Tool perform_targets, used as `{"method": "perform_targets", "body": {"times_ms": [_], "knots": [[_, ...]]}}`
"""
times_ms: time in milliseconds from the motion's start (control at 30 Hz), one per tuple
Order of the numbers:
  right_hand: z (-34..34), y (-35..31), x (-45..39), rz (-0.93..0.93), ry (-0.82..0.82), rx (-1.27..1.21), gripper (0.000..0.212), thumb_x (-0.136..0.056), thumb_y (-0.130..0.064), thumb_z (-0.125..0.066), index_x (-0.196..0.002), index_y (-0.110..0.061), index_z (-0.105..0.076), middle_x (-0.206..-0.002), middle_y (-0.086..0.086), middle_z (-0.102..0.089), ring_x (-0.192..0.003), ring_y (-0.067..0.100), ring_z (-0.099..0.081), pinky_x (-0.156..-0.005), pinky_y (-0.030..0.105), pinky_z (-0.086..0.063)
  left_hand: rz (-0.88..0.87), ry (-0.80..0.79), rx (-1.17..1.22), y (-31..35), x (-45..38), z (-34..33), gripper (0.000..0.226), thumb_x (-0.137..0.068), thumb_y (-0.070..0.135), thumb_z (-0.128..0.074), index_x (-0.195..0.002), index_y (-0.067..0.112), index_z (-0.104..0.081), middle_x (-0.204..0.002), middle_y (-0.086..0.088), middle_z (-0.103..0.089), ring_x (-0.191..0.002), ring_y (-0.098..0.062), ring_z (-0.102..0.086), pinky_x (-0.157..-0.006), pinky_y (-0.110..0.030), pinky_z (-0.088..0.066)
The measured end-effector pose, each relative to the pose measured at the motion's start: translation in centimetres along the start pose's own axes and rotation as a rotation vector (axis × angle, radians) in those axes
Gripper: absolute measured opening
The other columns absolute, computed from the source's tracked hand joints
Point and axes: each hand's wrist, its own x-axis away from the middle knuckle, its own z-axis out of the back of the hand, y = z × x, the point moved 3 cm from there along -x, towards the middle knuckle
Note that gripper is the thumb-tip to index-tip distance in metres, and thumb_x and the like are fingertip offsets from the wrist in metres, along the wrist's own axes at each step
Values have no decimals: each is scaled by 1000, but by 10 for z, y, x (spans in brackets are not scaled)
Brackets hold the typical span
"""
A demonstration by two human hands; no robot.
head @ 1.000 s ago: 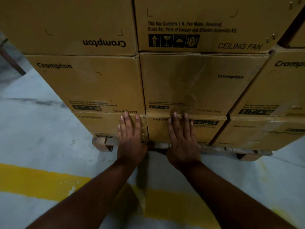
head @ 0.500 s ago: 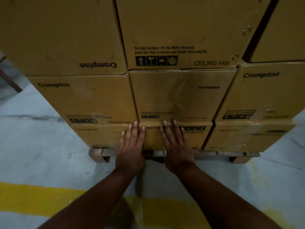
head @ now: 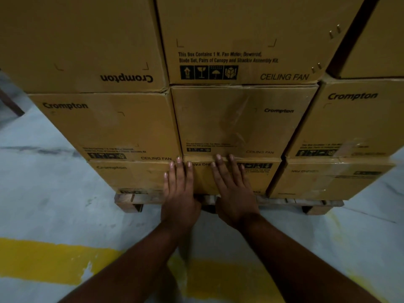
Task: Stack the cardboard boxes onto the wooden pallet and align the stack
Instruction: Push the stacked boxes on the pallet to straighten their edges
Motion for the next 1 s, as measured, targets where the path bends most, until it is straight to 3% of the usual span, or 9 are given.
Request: {"method": "perform_targets", "body": {"times_ms": [67, 133, 200, 267, 433, 533, 700, 833, 1000], "knots": [[14, 8, 3, -43, 100, -169, 91, -88, -25, -62, -166, -13, -17, -175, 5, -10, -161, 29, -6, -127, 53, -20, -91, 59, 115, 8, 2, 8, 109, -84, 20, -72, -164, 8, 1, -171, -14, 15, -159, -32, 14, -127, -54, -4], [33, 16, 1, -235, 272, -344, 84, -87, -16, -69, -161, -14, -31, -165, 7, -35, -153, 28, -30, -122, 50, -33, -174, 107, 342, 20, 2, 18, 107, -86, 8, -70, -165, 13, 2, -172, -7, 14, -159, -27, 11, -127, -50, -9], [52, 25, -2, -487, 456, -524, 78, -84, -9, -71, -155, -12, -39, -148, 8, -48, -138, 26, -40, -115, 44, -39, -110, 142, 587, 28, -5, 31, 109, -87, 3, -69, -165, 19, 5, -173, 1, 15, -160, -18, 8, -127, -30, -11], [67, 30, -5, -675, 600, -650, 75, -86, -7, -69, -155, -8, -38, -146, 13, -49, -137, 28, -39, -114, 44, -38, 8, 203, 735, 35, -16, 46, 105, -89, 2, -68, -165, 20, 2, -173, 7, 12, -159, -8, 4, -120, -9, -9], [84, 35, -4, -870, 645, -773, 80, -88, -6, -67, -159, -4, -30, -160, 16, -35, -147, 34, -30, -122, 47, -26, 160, 210, 855, 51, -33, 62, 98, -94, 7, -67, -166, 20, -2, -172, 15, 9, -152, 11, 6, -114, 0, -8], [87, 41, -4, -929, 551, -762, 85, -92, -13, -65, -164, -11, -21, -168, 8, -25, -153, 27, -22, -124, 40, -21, 237, 180, 917, 59, -34, 64, 97, -95, 8, -67, -166, 26, -3, -170, 22, 10, -149, 17, 7, -121, -11, -13], [93, 47, -4, -958, 480, -739, 88, -93, -21, -65, -166, -18, -16, -170, 3, -22, -154, 27, -20, -125, 45, -27, 342, 256, 1011, 69, -38, 76, 85, -95, 10, -66, -164, 25, -18, -170, 22, -4, -155, -5, -16, -125, -44, -30], [93, 40, -5, -934, 352, -618, 95, -94, -29, -65, -166, -15, -6, -173, 0, -9, -157, 24, -10, -122, 47, -26, 393, 278, 1062, 76, -41, 81, 71, -96, 18, -68, -156, 29, -33, -165, 26, -10, -134, -10, -42, -103, -45, -52], [94, 37, -12, -976, 369, -765, 99, -92, -37, -68, -167, -17, -6, -175, -5, -4, -157, 24, -15, -123, 39, -23, 380, 324, 1079, 81, -44, 84, 61, -95, 20, -68, -148, 28, -40, -161, 23, -15, -123, -11, -48, -95, -39, -54]]}}
